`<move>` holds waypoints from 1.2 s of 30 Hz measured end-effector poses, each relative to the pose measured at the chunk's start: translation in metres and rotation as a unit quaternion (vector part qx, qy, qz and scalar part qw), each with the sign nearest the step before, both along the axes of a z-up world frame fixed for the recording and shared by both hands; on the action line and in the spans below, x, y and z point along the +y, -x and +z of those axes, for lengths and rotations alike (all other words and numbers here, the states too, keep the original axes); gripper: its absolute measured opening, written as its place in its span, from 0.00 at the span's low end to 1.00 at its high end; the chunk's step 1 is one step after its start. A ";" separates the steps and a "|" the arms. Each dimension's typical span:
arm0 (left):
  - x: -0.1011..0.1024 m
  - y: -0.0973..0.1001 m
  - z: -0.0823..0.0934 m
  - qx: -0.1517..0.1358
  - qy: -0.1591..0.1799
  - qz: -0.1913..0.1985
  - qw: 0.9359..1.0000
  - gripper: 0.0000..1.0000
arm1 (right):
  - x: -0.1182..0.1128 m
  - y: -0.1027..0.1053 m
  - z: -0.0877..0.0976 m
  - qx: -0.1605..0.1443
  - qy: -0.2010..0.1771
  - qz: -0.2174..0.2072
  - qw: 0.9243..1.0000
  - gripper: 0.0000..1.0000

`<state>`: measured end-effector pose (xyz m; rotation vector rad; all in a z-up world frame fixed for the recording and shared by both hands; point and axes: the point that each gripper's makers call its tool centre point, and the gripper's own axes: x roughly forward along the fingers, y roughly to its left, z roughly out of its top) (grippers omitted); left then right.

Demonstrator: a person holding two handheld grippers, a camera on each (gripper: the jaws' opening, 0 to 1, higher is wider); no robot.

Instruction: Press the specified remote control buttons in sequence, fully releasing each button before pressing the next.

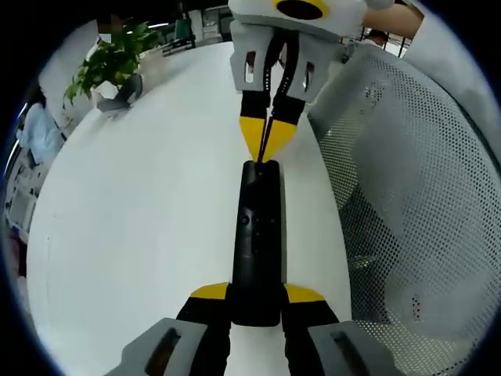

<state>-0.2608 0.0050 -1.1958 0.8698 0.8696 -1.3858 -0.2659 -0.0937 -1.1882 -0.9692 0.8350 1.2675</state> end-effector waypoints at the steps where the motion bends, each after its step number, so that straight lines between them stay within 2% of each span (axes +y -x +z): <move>1: 0.000 0.000 0.000 -0.001 0.001 0.000 1.000 0.24 | 0.000 0.000 0.000 0.000 -0.001 0.001 1.000 0.00; 7: 0.000 0.000 0.001 -0.001 0.005 0.003 1.000 0.24 | 0.000 0.001 0.000 0.007 -0.006 -0.001 1.000 0.00; 15: 0.000 0.000 0.000 0.000 0.002 0.002 1.000 0.24 | 0.004 -0.004 0.004 0.000 -0.016 -0.003 1.000 0.00; 17: 0.000 0.000 0.000 0.000 0.002 0.002 1.000 0.24 | 0.004 -0.001 0.000 0.019 -0.018 -0.009 1.000 0.00; 18: 0.000 0.000 0.000 0.000 0.001 0.002 1.000 0.24 | 0.005 -0.004 0.001 0.008 -0.019 -0.002 1.000 0.00; 19: 0.000 0.000 0.000 0.001 0.000 0.002 1.000 0.24 | 0.004 -0.002 0.001 0.015 -0.018 -0.006 1.000 0.00; 24: 0.000 0.001 0.000 0.000 -0.001 0.001 1.000 0.24 | 0.005 -0.002 0.000 0.013 -0.008 0.000 1.000 0.00; 27: 0.000 0.001 0.000 0.000 -0.003 0.001 1.000 0.24 | 0.006 -0.002 0.000 0.018 -0.007 -0.014 1.000 0.00; 29: 0.000 0.001 0.000 0.001 -0.004 0.001 1.000 0.24 | 0.005 -0.003 0.000 0.021 -0.023 -0.030 0.999 0.00; 31: 0.000 0.001 0.001 0.001 -0.005 0.000 1.000 0.24 | 0.006 -0.004 0.001 0.032 -0.056 -0.062 0.996 0.00; 34: 0.000 0.001 0.001 0.003 -0.005 0.002 1.000 0.24 | 0.005 -0.004 0.004 0.058 -0.097 -0.113 0.987 0.00; 36: -0.001 0.000 0.001 0.004 -0.008 0.004 1.000 0.24 | 0.008 -0.005 0.007 0.054 -0.109 -0.115 0.986 0.00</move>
